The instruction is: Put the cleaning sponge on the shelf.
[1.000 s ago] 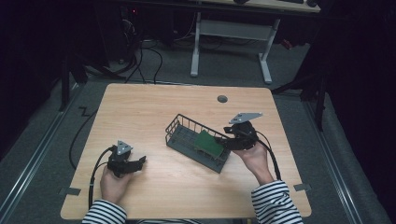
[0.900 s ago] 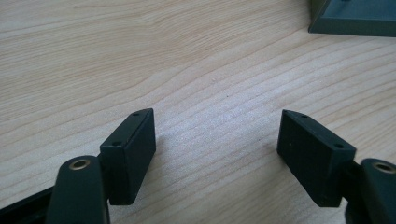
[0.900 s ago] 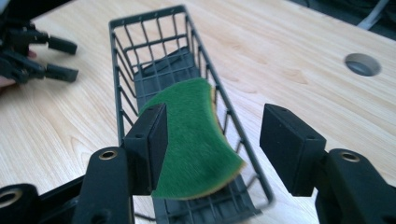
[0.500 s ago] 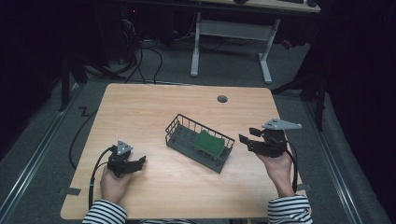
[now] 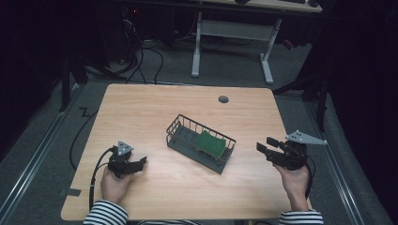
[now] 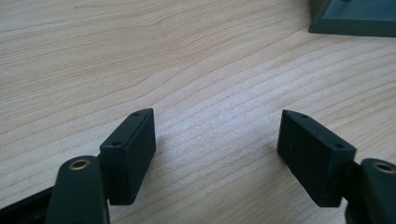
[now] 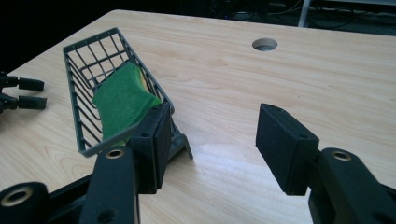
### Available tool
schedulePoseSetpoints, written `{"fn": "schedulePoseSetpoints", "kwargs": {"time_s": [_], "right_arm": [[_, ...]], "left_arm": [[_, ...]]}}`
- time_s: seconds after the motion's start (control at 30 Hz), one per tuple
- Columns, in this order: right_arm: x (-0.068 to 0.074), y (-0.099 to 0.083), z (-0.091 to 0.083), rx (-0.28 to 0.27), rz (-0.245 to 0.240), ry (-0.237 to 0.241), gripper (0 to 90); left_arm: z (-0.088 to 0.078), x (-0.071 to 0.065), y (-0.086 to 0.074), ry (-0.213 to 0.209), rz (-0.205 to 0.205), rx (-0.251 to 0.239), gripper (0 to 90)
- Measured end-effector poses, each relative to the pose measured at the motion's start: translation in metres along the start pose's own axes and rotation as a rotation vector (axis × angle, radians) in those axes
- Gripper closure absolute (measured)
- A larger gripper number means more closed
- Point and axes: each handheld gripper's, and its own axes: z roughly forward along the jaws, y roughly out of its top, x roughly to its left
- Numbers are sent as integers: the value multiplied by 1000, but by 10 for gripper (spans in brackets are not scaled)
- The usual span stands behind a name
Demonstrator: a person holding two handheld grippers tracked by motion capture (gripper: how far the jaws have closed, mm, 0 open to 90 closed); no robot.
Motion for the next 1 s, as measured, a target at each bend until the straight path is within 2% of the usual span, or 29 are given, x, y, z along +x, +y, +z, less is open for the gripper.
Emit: {"fn": "schedulePoseSetpoints", "kwargs": {"time_s": [0.37, 0.7, 1.0], "right_arm": [[-9, -25, -10, -17, 46, -10, 456], [-12, -47, 5, -27, 87, -3, 452], [-13, -60, 21, -11, 88, -14, 448]], "left_arm": [[0, 0, 0, 1, 0, 1, 284], [0, 0, 0, 1, 2, 1, 279], [0, 0, 0, 1, 3, 2, 275]]}}
